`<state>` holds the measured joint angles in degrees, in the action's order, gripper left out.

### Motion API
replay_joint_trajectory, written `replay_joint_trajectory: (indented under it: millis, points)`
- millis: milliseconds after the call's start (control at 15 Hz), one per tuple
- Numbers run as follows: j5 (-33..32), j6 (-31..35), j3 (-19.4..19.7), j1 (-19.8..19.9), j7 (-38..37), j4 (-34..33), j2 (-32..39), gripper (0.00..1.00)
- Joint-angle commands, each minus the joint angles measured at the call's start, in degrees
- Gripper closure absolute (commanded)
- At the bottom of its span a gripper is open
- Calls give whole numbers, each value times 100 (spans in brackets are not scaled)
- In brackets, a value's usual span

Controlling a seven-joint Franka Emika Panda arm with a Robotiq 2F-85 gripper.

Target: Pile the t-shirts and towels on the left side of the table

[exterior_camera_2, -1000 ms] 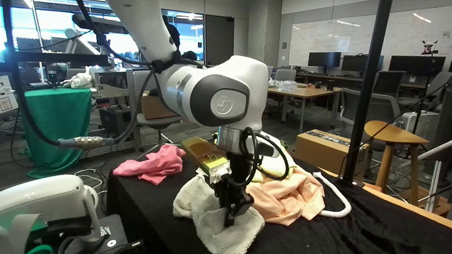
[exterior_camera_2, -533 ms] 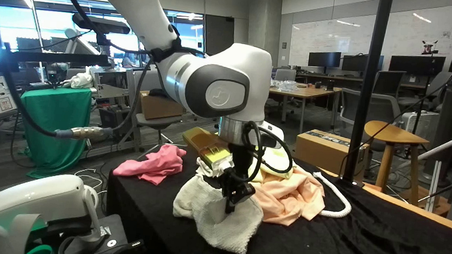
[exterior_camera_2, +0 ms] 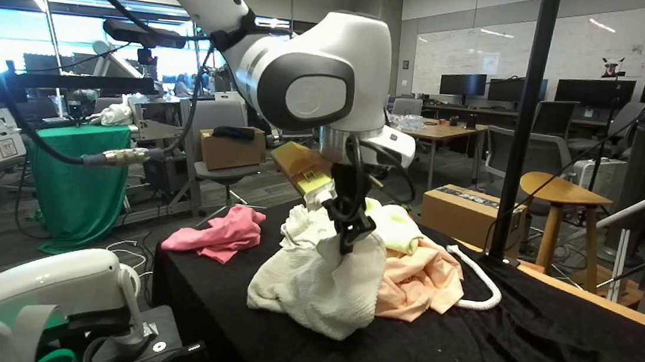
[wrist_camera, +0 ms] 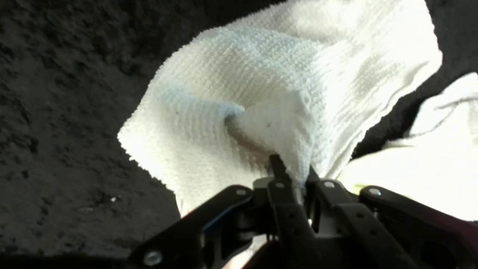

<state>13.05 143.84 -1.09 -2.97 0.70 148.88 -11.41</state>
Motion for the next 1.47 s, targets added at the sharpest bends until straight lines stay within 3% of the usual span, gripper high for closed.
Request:
replay_joint_trajectory:
  millis: [0,400,733,1133,1200,1267,1400]
  points:
    - [55,289,-169,-67,-642,-477,-30,93]
    - [-552,649,-647,-1,-2249,-1644,600,93]
    - [-1806,618,-825,-3,-3785,-2671,1082,94]
    - [-2642,1,-758,-351,-3955,-3026,1545,98]
    - [-2786,-101,-760,-431,-3927,-3031,1639,95]
    - [-2833,-254,-771,-513,-3796,-3056,1711,71]
    - [-2932,-495,-795,-692,-3644,-3124,1890,67]
